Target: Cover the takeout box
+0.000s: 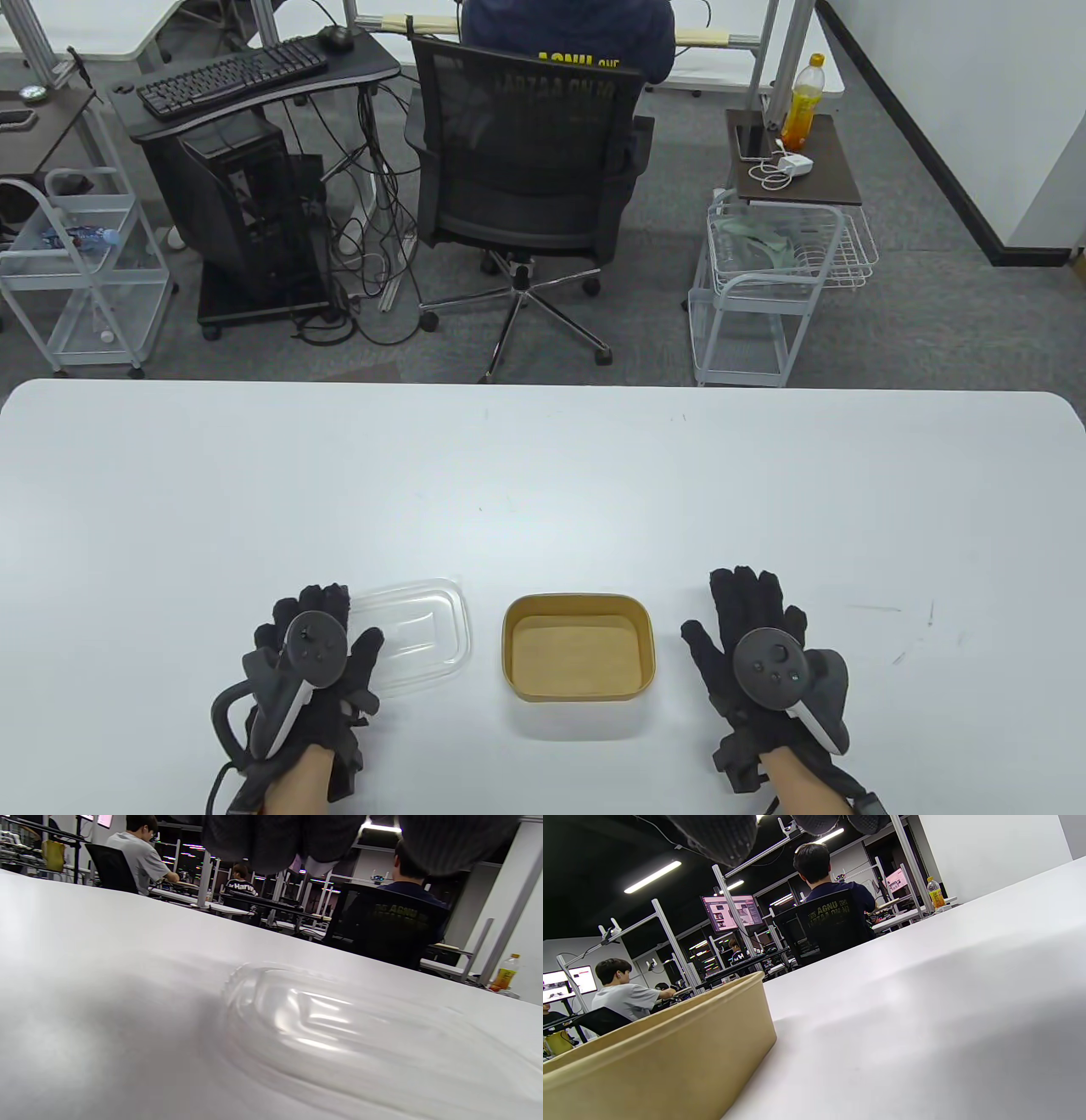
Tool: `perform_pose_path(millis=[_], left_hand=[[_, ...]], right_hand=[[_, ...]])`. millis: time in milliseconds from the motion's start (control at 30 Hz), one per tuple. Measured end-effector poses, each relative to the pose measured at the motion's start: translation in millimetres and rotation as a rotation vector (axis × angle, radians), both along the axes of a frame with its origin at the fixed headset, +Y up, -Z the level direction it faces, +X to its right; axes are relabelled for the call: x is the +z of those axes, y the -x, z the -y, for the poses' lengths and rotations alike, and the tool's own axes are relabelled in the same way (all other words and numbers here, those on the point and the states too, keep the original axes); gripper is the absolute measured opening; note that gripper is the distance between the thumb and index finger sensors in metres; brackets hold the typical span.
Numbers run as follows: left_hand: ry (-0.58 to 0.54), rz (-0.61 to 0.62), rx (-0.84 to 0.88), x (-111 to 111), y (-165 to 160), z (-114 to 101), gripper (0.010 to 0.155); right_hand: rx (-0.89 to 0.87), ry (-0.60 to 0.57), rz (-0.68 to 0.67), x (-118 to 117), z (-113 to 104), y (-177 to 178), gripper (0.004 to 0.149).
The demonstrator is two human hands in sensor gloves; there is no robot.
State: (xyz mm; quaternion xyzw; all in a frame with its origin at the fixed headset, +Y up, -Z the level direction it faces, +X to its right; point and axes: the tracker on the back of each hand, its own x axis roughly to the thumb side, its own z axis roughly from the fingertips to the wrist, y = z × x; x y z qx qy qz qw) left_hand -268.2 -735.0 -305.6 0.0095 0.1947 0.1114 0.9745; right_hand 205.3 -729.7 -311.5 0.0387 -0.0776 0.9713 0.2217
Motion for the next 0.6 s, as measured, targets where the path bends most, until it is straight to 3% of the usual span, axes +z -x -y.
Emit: perform_pose_path(millis=[167,333,433,600], left_hand=[[0.03,-0.107,-0.009,-3.6,12.5,5.0,0.068],[0.154,-0.205,-0.049,-11.4,14.2,15.3,0.064],[0.261,-0.237,-0.077,-16.4,10.9,22.9,0.067],[0.317,-0.246,-0.111,-21.9,3.7,30.1,0.056]], right_hand=[[-0.004,0.002,0.001,-0.3,0.0,-0.2,0.07],[0.008,0.001,-0.005,-0.4,-0.1,0.3,0.07],[0.01,0.007,-0.005,-0.5,0.4,0.5,0.07],[0.012,0.013,-0.004,-0.3,0.4,1.1,0.07]])
